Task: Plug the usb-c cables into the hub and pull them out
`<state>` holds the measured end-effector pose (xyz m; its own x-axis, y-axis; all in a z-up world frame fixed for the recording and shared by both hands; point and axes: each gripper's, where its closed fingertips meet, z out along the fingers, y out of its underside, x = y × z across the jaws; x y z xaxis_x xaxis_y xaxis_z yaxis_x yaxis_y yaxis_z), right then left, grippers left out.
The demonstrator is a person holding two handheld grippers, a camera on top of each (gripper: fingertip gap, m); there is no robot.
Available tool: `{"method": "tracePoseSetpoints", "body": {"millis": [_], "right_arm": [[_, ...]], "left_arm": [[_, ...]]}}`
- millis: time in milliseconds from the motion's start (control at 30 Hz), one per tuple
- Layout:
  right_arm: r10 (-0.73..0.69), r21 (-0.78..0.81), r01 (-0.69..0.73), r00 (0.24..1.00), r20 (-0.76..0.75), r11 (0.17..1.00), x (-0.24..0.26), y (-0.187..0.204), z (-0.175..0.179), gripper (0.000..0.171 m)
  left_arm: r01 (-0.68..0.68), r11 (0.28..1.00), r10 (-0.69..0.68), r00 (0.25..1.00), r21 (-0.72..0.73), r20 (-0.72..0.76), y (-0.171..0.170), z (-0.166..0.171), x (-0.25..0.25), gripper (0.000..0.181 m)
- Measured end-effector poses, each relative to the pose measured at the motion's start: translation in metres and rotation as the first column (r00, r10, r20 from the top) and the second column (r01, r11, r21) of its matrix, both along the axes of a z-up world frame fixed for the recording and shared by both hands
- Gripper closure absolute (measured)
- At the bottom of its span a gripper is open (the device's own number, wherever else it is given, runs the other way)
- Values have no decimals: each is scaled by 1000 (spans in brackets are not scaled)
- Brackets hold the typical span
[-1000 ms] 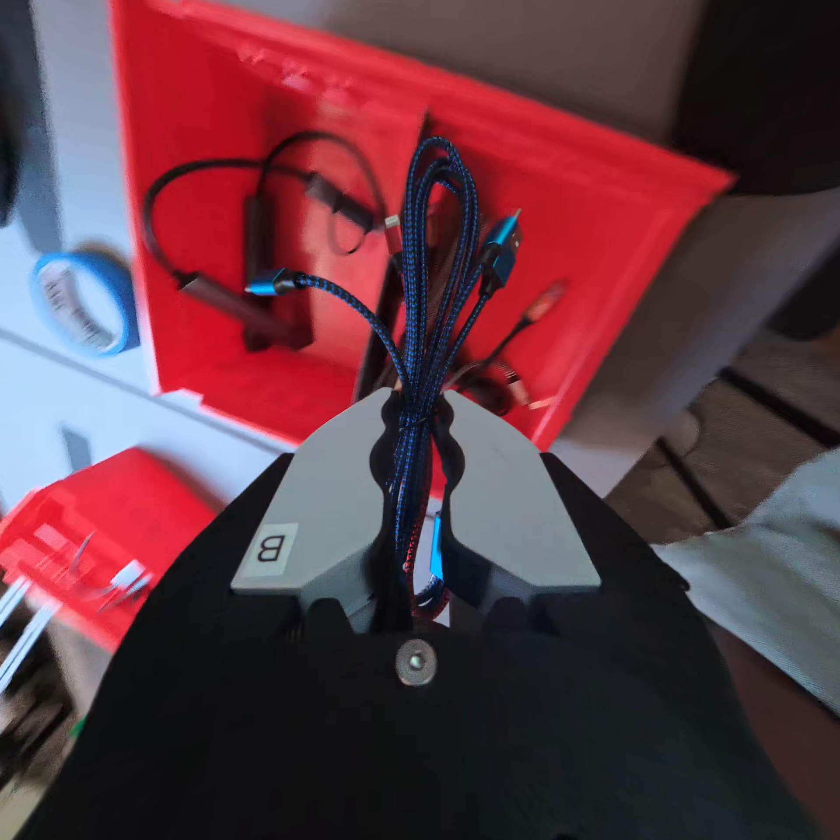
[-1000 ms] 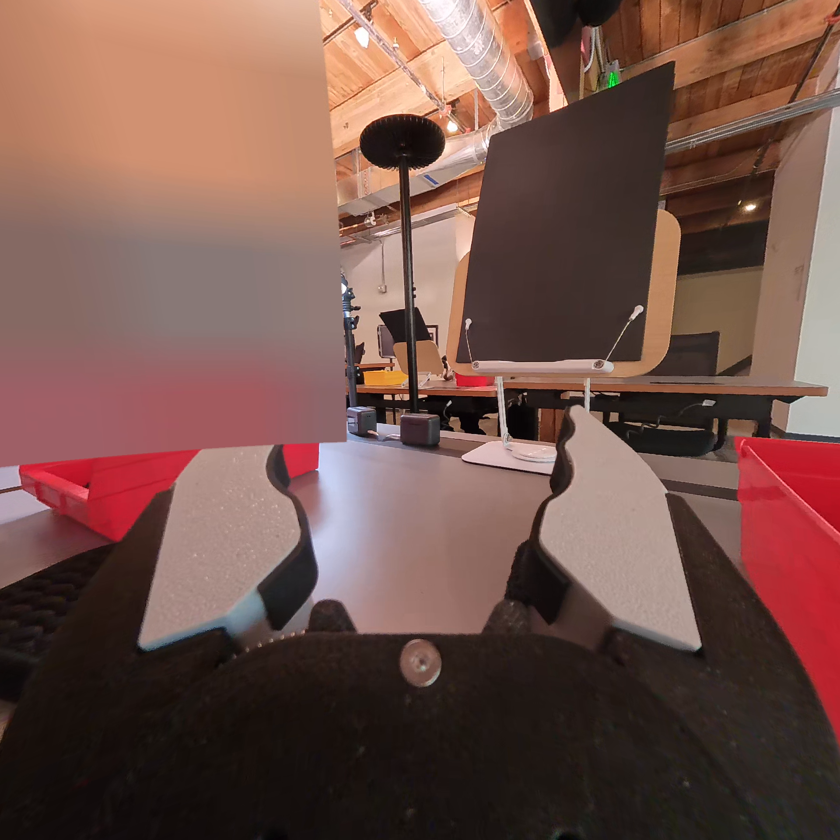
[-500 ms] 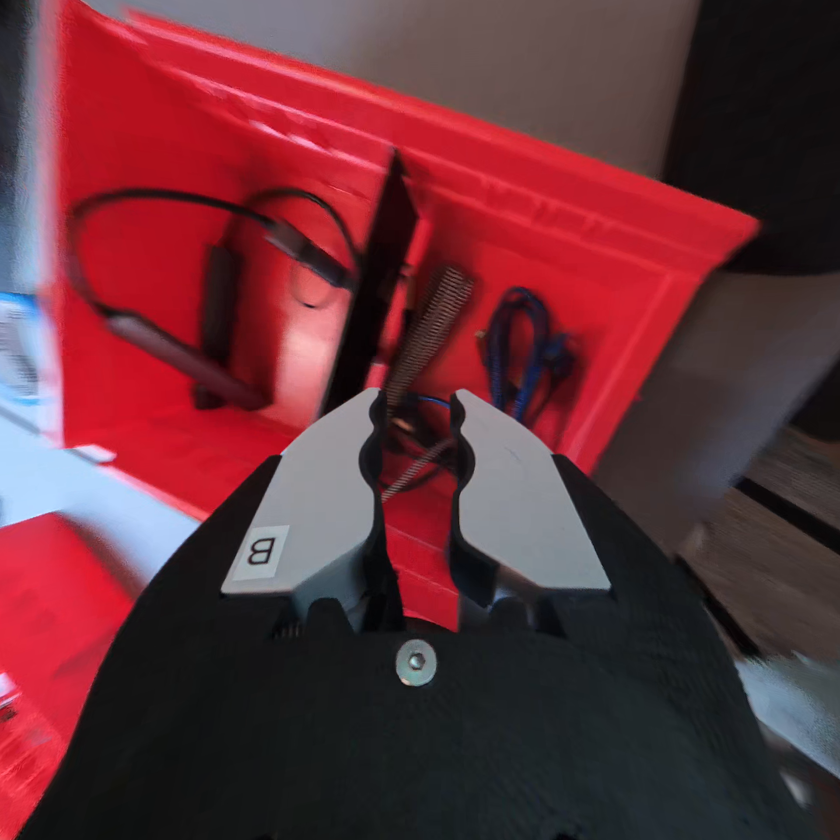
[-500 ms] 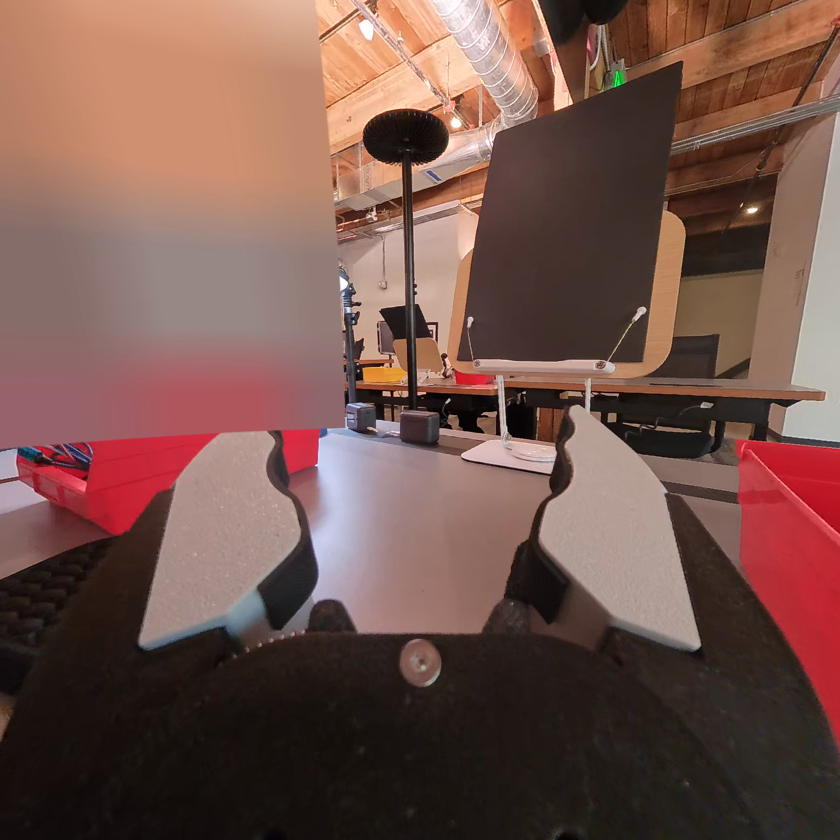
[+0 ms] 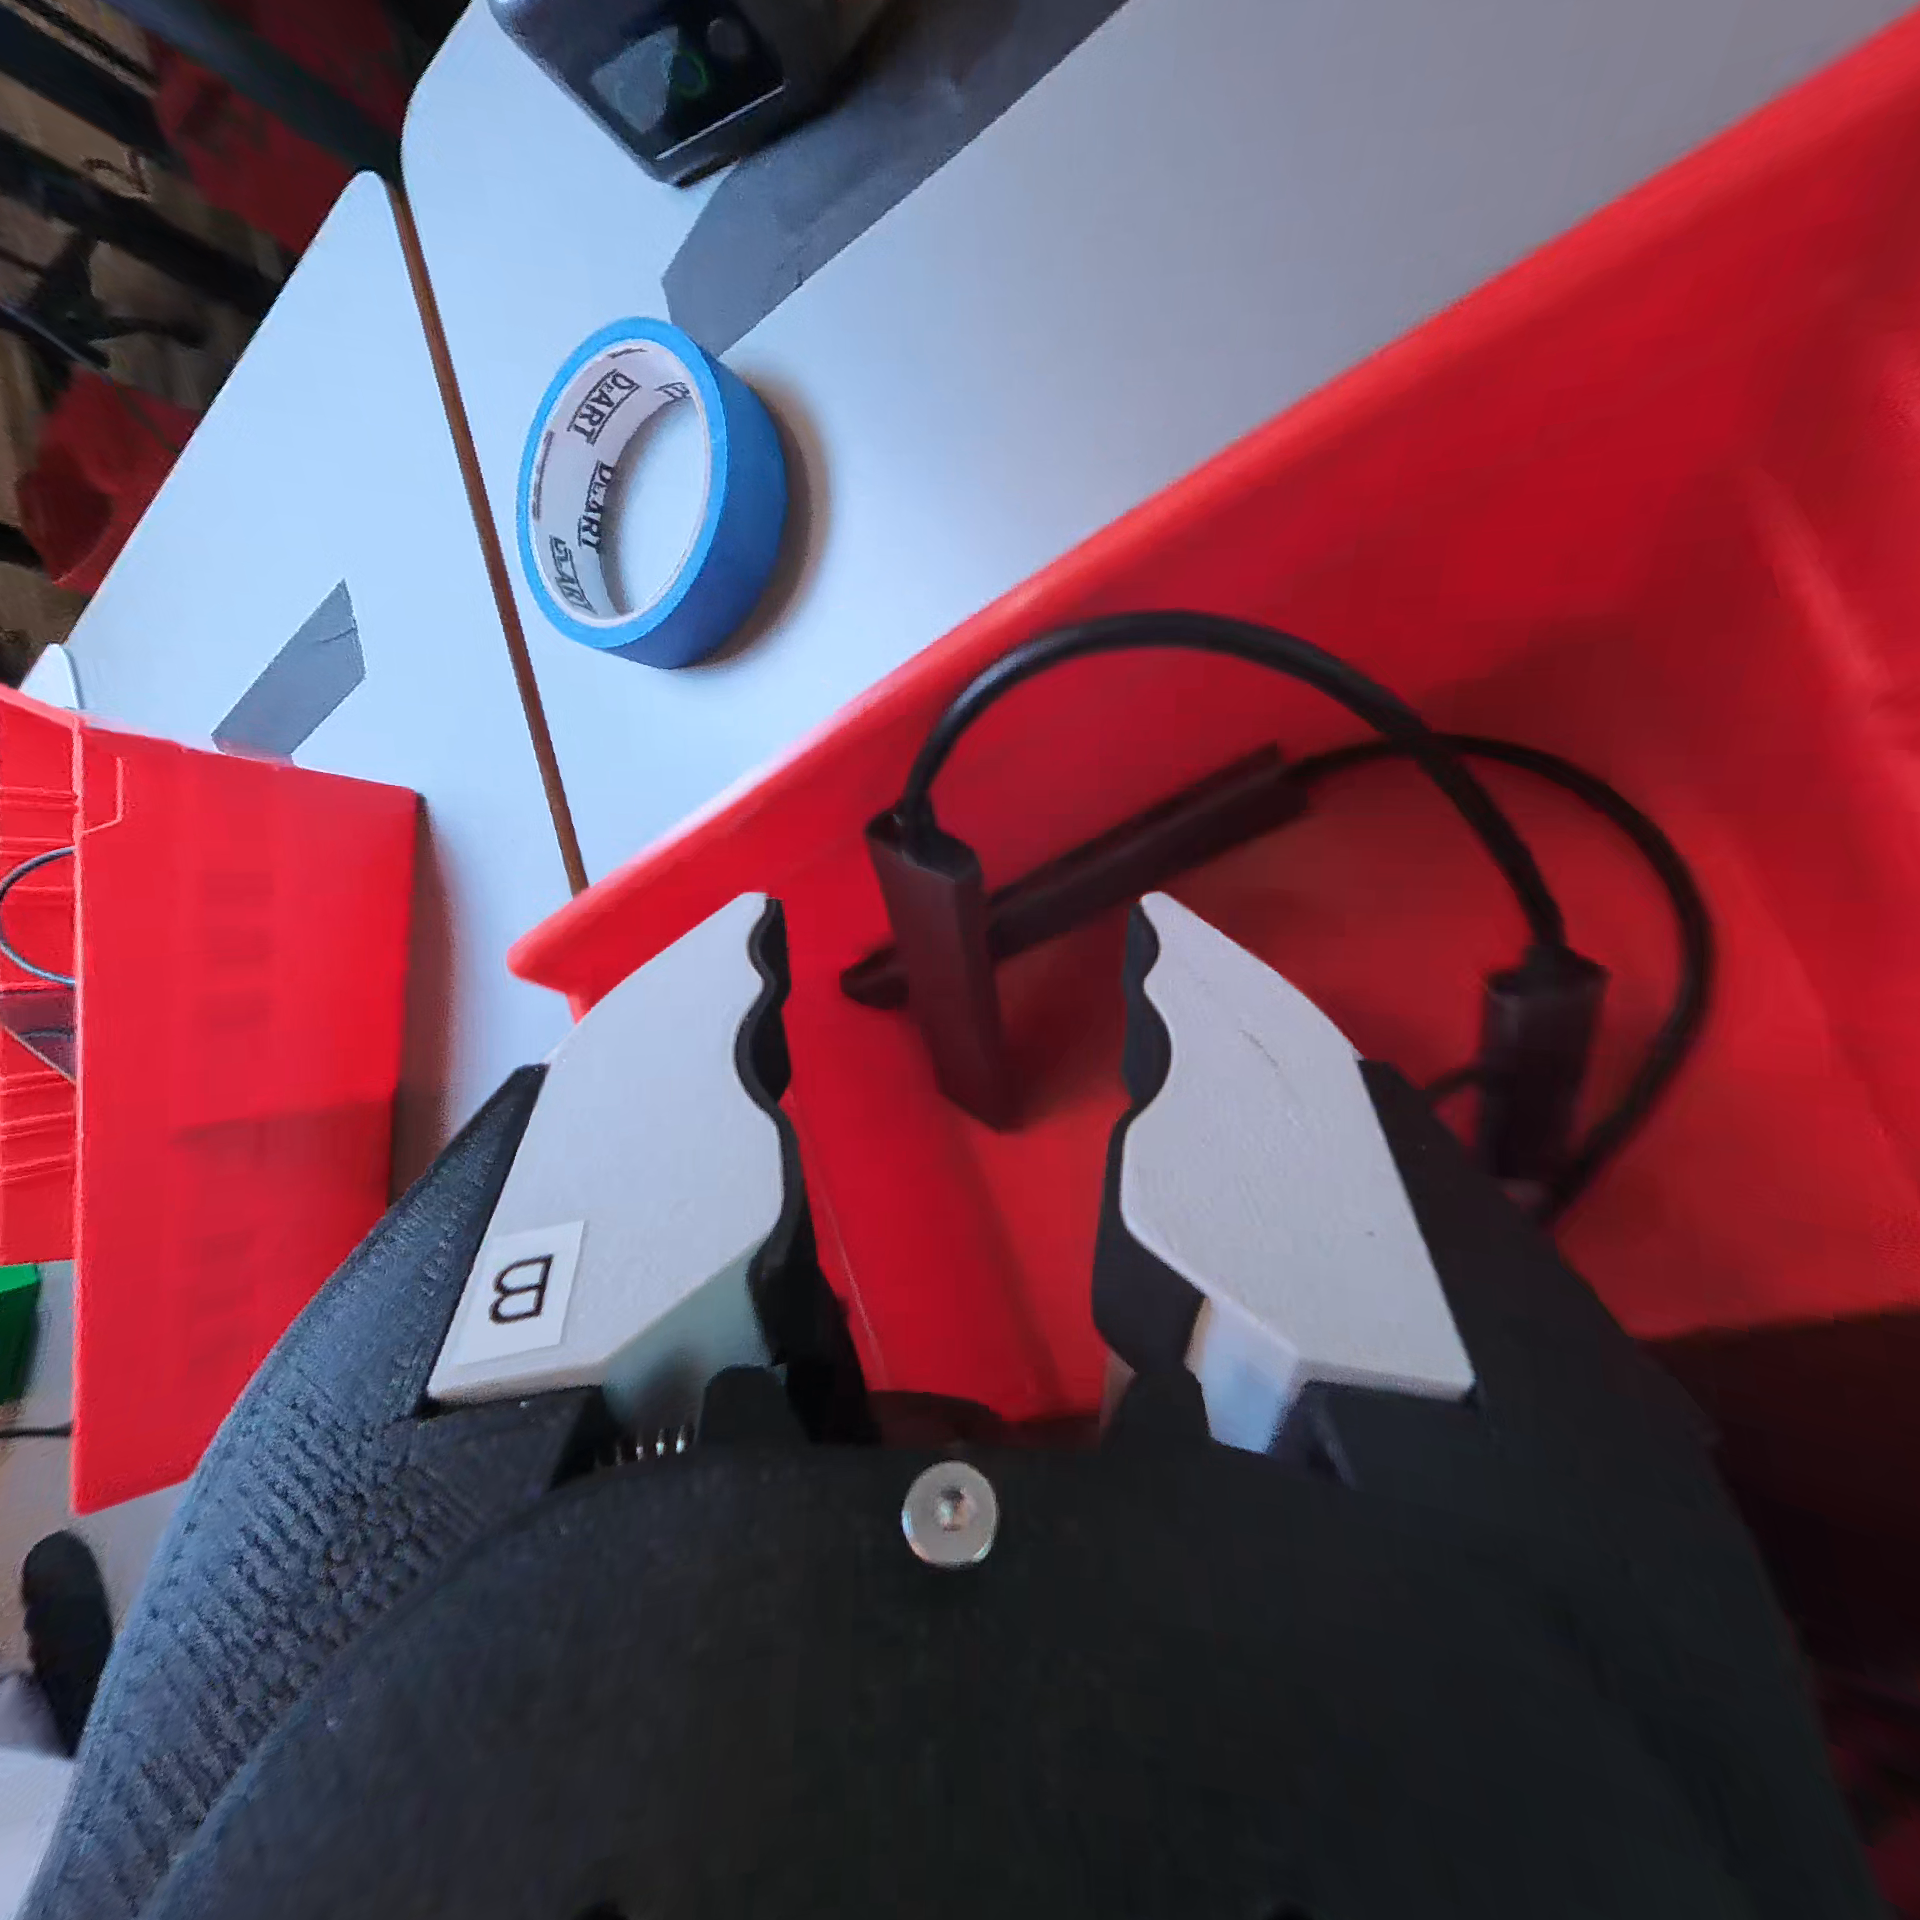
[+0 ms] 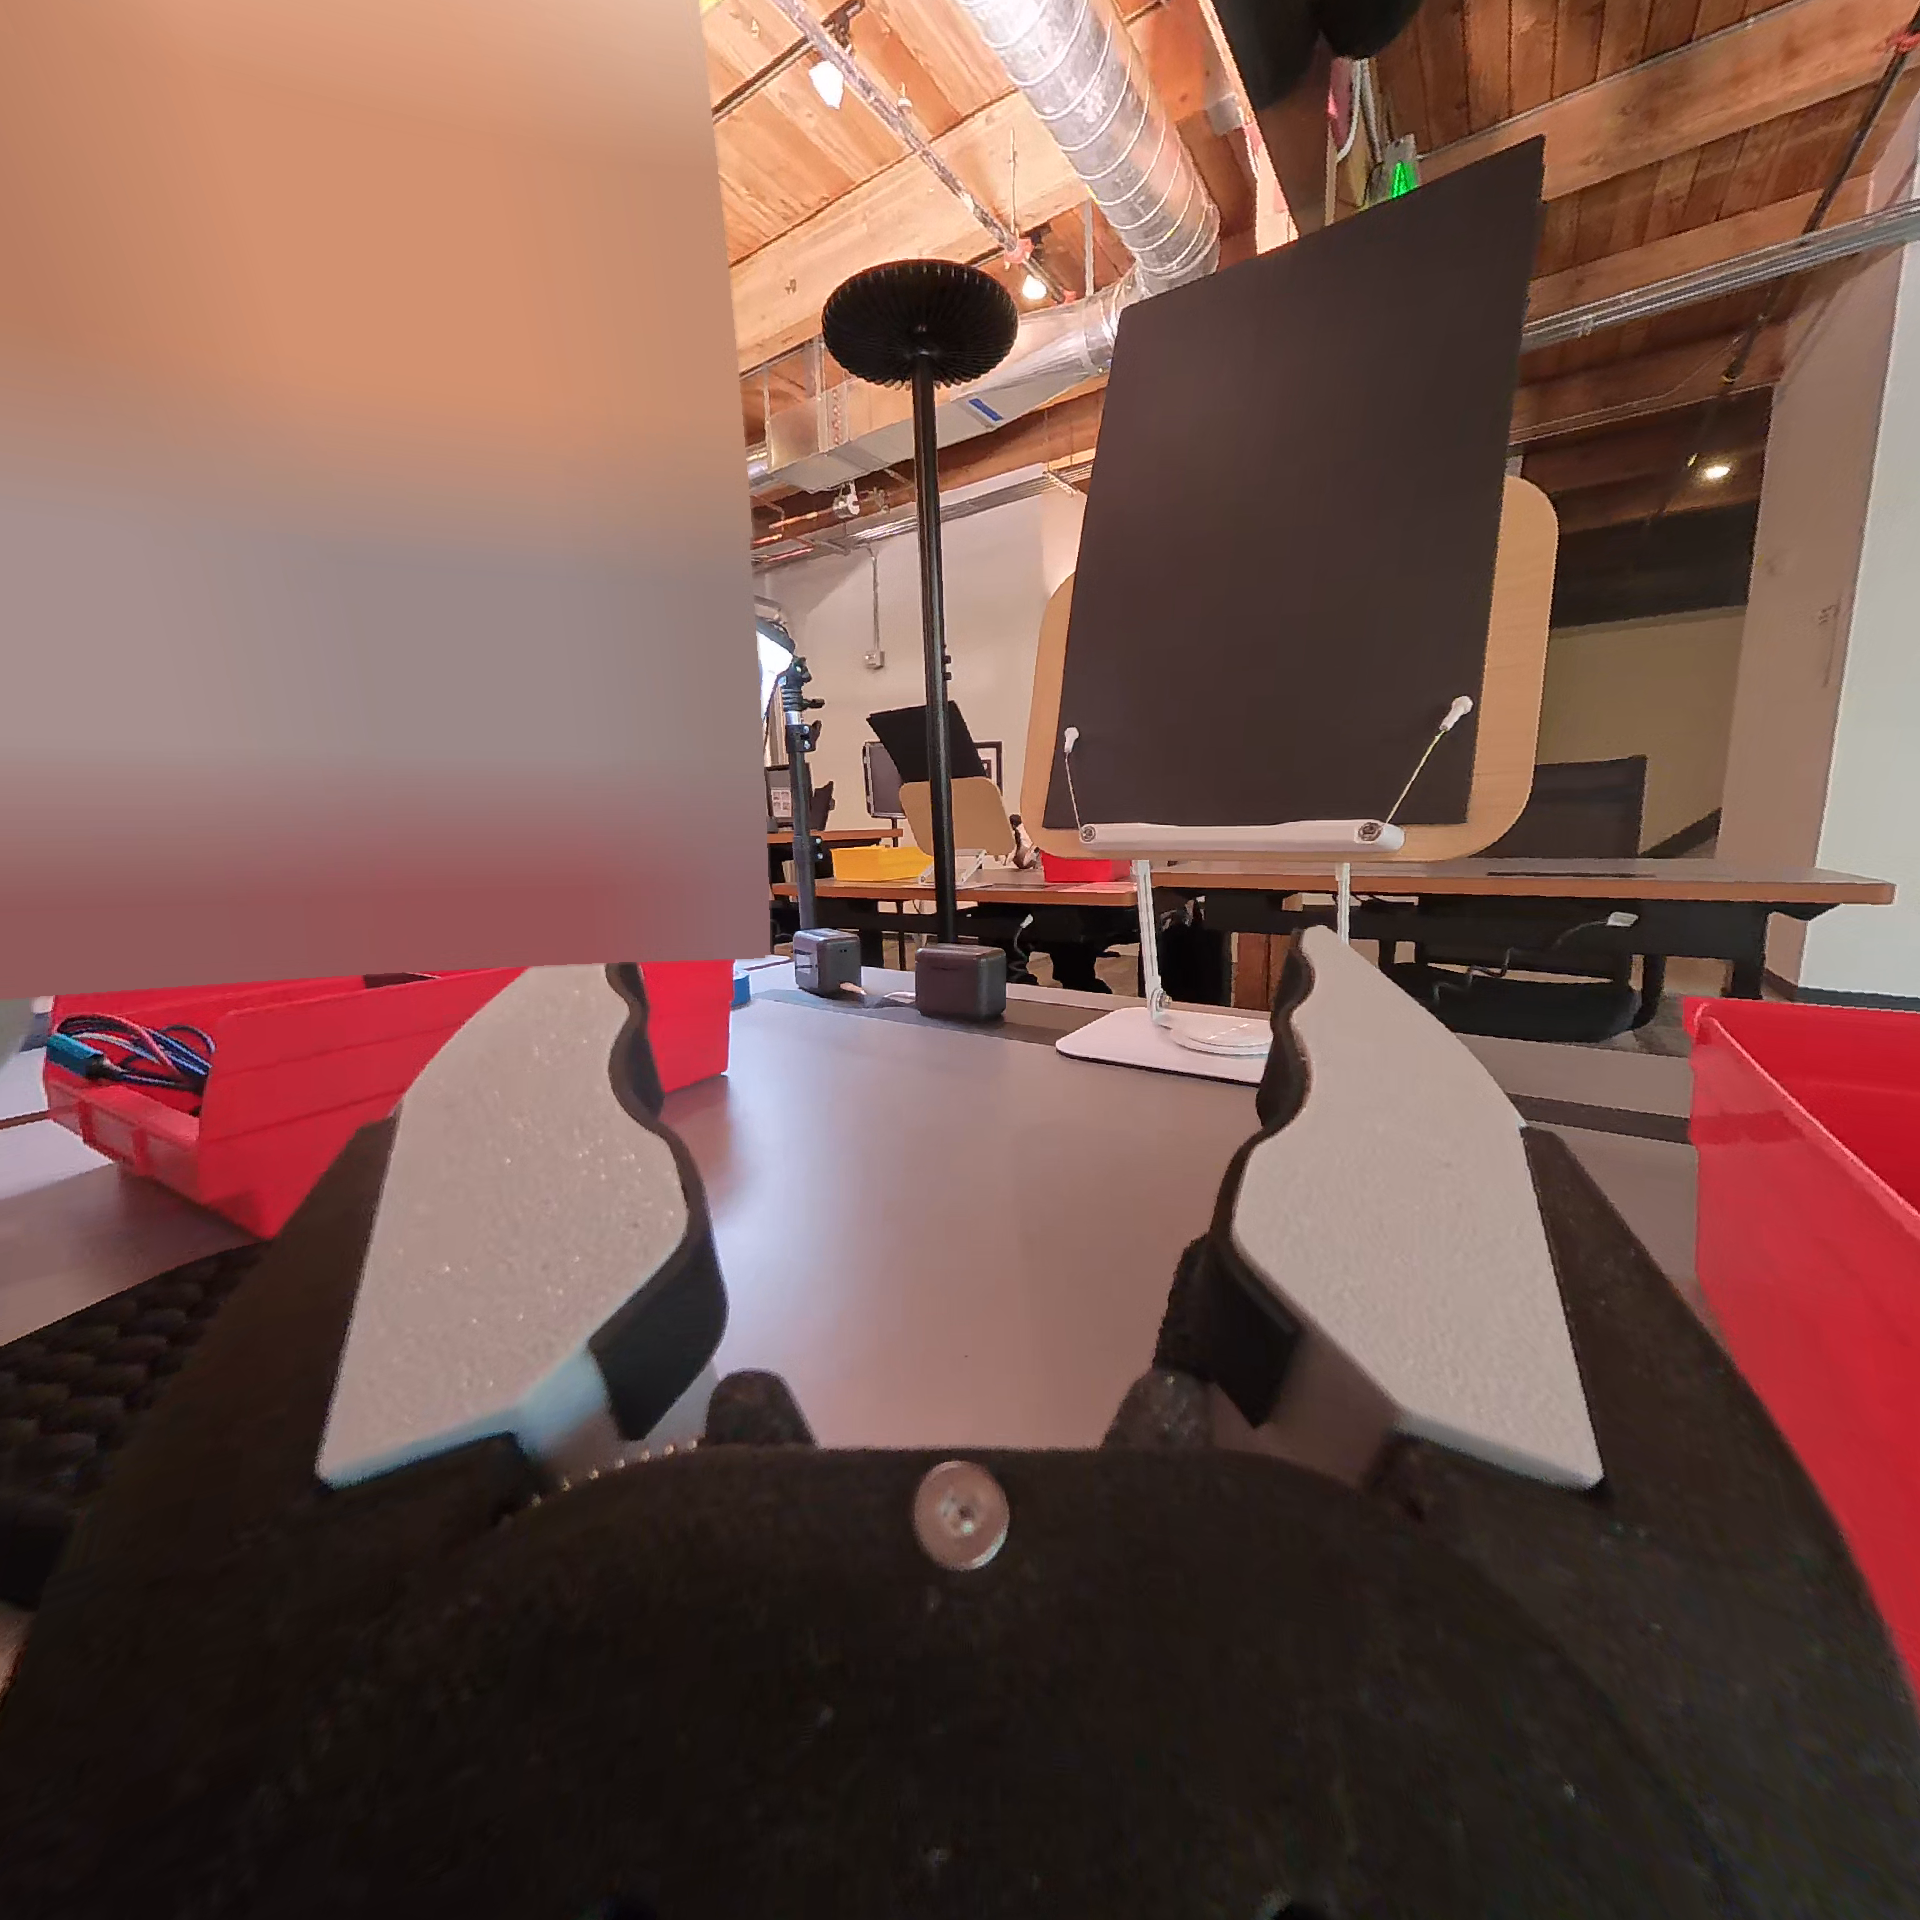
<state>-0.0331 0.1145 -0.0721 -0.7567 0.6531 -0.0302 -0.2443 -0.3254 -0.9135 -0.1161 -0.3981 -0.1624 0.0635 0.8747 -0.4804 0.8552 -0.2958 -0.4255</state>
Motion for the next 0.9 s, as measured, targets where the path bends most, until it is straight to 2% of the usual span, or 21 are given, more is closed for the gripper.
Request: {"method": "tracePoseSetpoints", "body": {"millis": [67, 133, 167, 267, 433, 500, 567, 700, 767, 900], "right_arm": [[2, -6, -2, 1000, 2, 1000, 0, 1, 0, 58], [5, -13, -5, 1000, 4, 1000, 0, 2, 1, 58], [8, -17, -7, 1000, 5, 1000, 0, 2, 1, 58], [12, -28, -12, 1000, 8, 1000, -1, 4, 1, 58], [16, -32, -15, 1000, 5, 999, 0, 4, 2, 58], [14, -30, -14, 1000, 1, 999, 1, 4, 2, 58], [12, -28, -12, 1000, -3, 1000, 2, 4, 2, 58], [11, -30, -12, 1000, -6, 999, 3, 4, 2, 59], [13, -27, -13, 1000, -9, 1000, 3, 3, 2, 59], [13, -18, -14, 1000, -20, 1000, 6, 2, 2, 59]], "left_arm": [[-27, 999, 28, 999, -43, 21, -11, -10, -5, 123], [-27, 986, 30, 999, -164, 18, -25, -7, -6, 141], [-27, 989, 31, 999, -146, 29, -24, -9, -4, 161], [-32, 993, 28, 999, -110, -40, -20, 4, 0, 170], [-4, 1000, 3, 945, -3, -328, -2, 70, 10, 172], [89, 995, -49, 863, 55, -502, 15, 109, 13, 172], [209, 967, -62, 747, 144, -662, 35, 148, 23, 171], [483, 822, 20, 505, 302, -863, 87, 207, 55, 171], [609, 719, 52, 432, 334, -900, 119, 222, 73, 172], [822, 483, 130, 272, 300, -953, 188, 239, 117, 172]]}}
